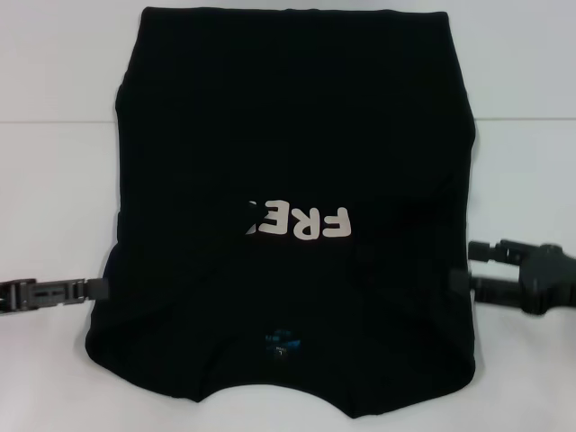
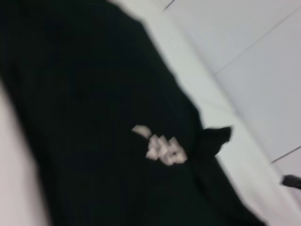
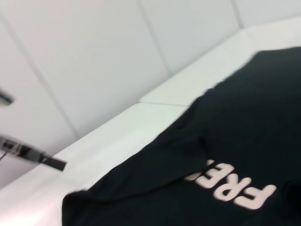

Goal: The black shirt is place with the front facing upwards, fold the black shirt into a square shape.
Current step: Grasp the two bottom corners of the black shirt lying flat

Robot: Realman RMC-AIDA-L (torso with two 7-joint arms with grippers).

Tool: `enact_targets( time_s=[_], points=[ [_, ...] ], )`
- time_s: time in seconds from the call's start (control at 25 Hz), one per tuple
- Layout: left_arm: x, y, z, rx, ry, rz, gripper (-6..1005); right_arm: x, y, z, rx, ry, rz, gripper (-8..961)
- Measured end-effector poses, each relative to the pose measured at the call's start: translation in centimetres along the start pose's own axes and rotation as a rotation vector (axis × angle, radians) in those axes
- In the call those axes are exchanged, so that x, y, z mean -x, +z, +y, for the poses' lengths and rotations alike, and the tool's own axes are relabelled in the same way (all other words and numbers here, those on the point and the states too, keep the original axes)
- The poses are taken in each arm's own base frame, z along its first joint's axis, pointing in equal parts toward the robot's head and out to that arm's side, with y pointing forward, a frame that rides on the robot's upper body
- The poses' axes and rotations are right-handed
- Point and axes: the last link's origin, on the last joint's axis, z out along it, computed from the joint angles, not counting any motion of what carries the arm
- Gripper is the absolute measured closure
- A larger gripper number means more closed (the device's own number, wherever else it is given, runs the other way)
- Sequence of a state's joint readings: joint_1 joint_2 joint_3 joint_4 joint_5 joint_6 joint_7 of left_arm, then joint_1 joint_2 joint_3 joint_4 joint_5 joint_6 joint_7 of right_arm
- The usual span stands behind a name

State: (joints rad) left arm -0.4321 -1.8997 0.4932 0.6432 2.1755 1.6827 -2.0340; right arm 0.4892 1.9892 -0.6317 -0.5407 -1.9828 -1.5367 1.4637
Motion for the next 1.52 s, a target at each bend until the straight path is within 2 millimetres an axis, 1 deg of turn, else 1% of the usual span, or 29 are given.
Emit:
enact_targets(
  time_s=[0.16,0.4,0.56,0.72,0.84,1.08,1.52],
  points=[
    [-0.9,-1.0,-0.6,-0.109,-0.086,-0.095,144,-2.0,0.1,1.1,0.007,-0.089,-0.018,148],
    [-1.6,-0.7,-1.4,-0.243,-0.214,-0.203,143,-2.8,0.0,1.4,0.001,-0.110,-0.015,7],
    [-1.7,0.0,-1.5,-0.280,-0.238,-0.236,144,-2.8,-0.2,1.3,-0.002,-0.108,-0.015,7],
    [-1.5,0.7,-1.3,-0.278,-0.220,-0.259,144,-2.8,-0.4,1.2,-0.004,-0.104,-0.014,7],
    [-1.6,1.3,-0.9,-0.280,-0.183,-0.276,145,-2.9,-0.4,1.2,-0.007,-0.099,-0.013,6],
    [-2.0,3.3,-0.2,-0.327,-0.086,-0.333,145,-2.9,-0.4,1.2,-0.007,-0.094,-0.017,6],
    [-2.1,4.6,-0.3,-0.391,-0.050,-0.375,146,-2.8,-0.6,1.1,-0.011,-0.083,-0.027,6]
  ],
)
